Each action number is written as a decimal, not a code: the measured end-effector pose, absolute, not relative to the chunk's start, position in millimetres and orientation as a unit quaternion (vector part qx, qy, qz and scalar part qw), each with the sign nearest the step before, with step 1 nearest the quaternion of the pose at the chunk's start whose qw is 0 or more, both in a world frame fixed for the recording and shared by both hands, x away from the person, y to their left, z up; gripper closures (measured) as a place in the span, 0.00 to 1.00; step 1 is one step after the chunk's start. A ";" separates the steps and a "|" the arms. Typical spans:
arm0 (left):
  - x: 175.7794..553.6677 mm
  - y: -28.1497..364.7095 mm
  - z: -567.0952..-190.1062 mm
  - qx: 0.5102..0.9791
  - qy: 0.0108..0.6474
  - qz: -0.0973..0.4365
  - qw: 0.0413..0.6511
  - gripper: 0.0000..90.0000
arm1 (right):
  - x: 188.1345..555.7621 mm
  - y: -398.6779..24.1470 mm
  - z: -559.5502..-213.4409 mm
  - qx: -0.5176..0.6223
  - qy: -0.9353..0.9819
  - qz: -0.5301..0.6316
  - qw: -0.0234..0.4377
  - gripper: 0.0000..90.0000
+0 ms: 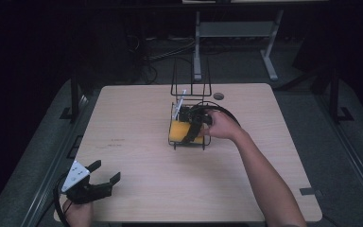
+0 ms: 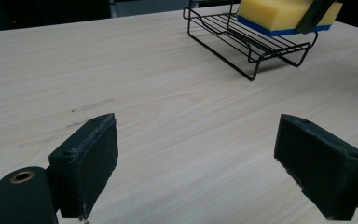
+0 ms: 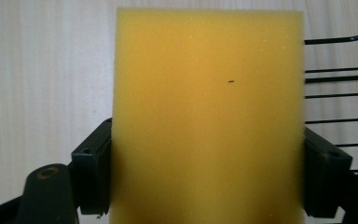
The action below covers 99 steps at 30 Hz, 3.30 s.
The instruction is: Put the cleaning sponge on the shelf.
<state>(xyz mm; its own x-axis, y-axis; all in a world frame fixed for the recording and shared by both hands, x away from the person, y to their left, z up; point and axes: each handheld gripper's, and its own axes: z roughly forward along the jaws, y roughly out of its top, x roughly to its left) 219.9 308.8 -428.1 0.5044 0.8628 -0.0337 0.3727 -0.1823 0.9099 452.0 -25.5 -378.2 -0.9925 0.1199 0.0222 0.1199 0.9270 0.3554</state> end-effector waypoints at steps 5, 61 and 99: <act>220.2 309.4 -428.2 0.724 0.426 0.257 0.477 0.14 | 461.3 -26.8 -387.7 -0.069 -0.981 -0.182 0.005 0.24; 221.2 307.9 -429.1 0.727 0.425 0.252 0.477 0.14 | 482.9 -26.2 -408.8 -0.071 -0.985 -0.157 0.007 0.20; 221.3 305.0 -429.2 0.729 0.422 0.251 0.477 0.14 | 467.9 -33.1 -376.1 -0.064 -0.981 -0.181 -0.019 0.19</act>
<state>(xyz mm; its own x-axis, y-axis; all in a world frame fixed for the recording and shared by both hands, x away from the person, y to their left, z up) 221.3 305.0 -429.2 0.5175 0.8549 -0.0361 0.3749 -0.1886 0.9077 467.9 -33.1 -376.1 -0.9910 0.1331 -0.0145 0.1191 0.9263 0.3575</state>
